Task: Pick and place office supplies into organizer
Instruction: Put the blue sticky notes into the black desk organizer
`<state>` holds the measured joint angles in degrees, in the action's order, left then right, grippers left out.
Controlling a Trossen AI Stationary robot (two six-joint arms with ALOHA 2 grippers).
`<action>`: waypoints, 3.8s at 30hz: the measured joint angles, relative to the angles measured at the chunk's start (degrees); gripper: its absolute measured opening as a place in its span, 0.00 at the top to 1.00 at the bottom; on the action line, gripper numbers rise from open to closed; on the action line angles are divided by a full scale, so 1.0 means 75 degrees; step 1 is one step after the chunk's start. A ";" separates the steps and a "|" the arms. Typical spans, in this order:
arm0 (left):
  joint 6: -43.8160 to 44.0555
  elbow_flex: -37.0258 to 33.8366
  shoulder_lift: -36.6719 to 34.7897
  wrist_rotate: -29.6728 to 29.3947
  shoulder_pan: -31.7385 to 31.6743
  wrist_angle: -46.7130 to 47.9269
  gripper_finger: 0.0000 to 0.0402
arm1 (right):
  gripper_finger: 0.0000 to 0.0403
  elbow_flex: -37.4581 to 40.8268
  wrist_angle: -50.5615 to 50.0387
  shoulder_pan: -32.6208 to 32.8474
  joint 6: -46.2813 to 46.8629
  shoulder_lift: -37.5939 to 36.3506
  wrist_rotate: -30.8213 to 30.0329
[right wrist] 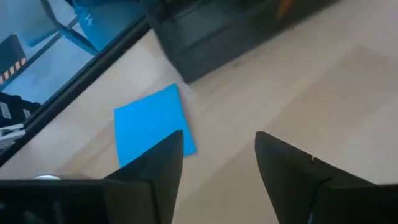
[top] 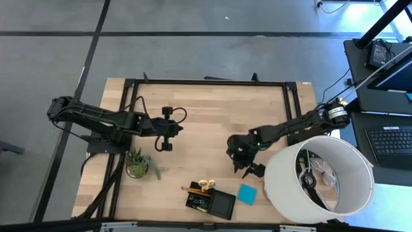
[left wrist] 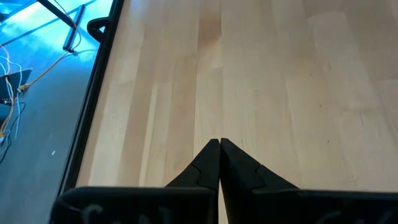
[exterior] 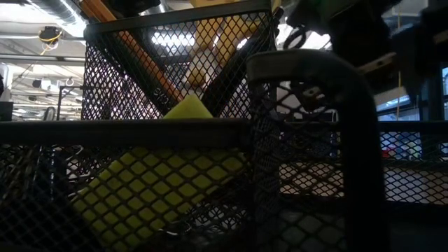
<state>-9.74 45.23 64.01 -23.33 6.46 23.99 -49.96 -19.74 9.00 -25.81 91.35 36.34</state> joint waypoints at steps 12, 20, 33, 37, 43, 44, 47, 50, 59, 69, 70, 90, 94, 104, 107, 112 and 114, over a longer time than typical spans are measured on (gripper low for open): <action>0.0020 0.0000 0.0000 0.0009 0.0000 -0.0003 0.99 | 0.50 0.1357 0.2867 0.0734 0.0435 0.0022 0.0131; 0.0228 0.0000 0.0000 0.0007 0.0000 -0.0028 0.99 | 0.50 0.1365 0.2905 0.1439 0.0398 0.0183 -0.0945; 0.0420 0.0000 0.0000 0.0006 0.0000 -0.0029 0.99 | 0.50 0.1362 0.3412 0.2308 0.0400 0.0679 -0.1188; 0.0411 0.0000 0.0000 0.0006 0.0000 -0.0029 0.99 | 0.50 0.1359 0.3150 0.2437 0.0400 0.0679 -0.1907; 0.0420 0.0000 0.0000 0.0006 0.0000 -0.0029 0.99 | 0.50 0.1356 0.2792 0.2396 0.0302 0.0679 -0.2102; 0.0420 0.0000 0.0000 0.0006 0.0000 -0.0027 0.99 | 0.50 0.1356 0.2736 0.2377 0.0255 0.0679 -0.2102; 0.0402 0.0000 0.0000 0.0005 0.0000 -0.0029 0.99 | 0.50 0.1356 0.2645 0.2312 0.0170 0.0746 -0.2099; 0.0402 0.0000 0.0000 0.0006 0.0000 -0.0029 0.99 | 0.50 0.1332 0.2666 0.2188 0.0159 0.0901 -0.2004; 0.0402 0.0000 0.0000 0.0003 0.0000 -0.0029 0.99 | 0.50 0.1324 0.2645 0.1565 -0.0034 0.1096 -0.1833; 0.0399 0.0000 0.0000 0.0003 0.0001 -0.0029 0.99 | 0.50 0.1339 0.2664 0.0405 -0.0028 0.1107 -0.2016; 0.0399 0.0000 0.0000 0.0003 0.0000 -0.0027 0.99 | 0.50 0.1345 0.2706 0.0282 -0.0025 0.1110 -0.2047; -0.1368 0.0003 0.0260 -0.0154 0.0003 -0.0271 0.99 | 0.50 0.1374 0.4011 -0.2477 0.0832 0.1151 -0.3299; -0.1935 0.0009 0.0898 -0.0164 0.0001 -0.0953 0.99 | 0.50 0.1374 0.4052 -0.2905 0.1593 0.1151 -0.3604; -0.3963 0.0009 0.3006 -0.1501 -0.0434 -0.2962 0.93 | 0.50 0.1380 0.4415 -0.3497 0.4514 0.1151 -0.4008; -0.4421 0.0009 0.3473 -0.1406 -0.0605 -0.3388 0.89 | 0.50 0.1380 0.4676 -0.3539 0.4833 0.1151 -0.4000; -0.4586 0.0009 0.4062 -0.1319 -0.0738 -0.4277 0.81 | 0.50 0.1377 0.4749 -0.3533 0.4829 0.1148 -0.3947; -0.4509 0.0009 0.4244 -0.1090 -0.0753 -0.4650 0.78 | 0.50 0.1377 0.4705 -0.3533 0.4828 0.1148 -0.3947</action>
<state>-43.55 45.30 95.84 -31.50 0.81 -10.89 -39.64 15.55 -17.50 10.40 99.96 6.74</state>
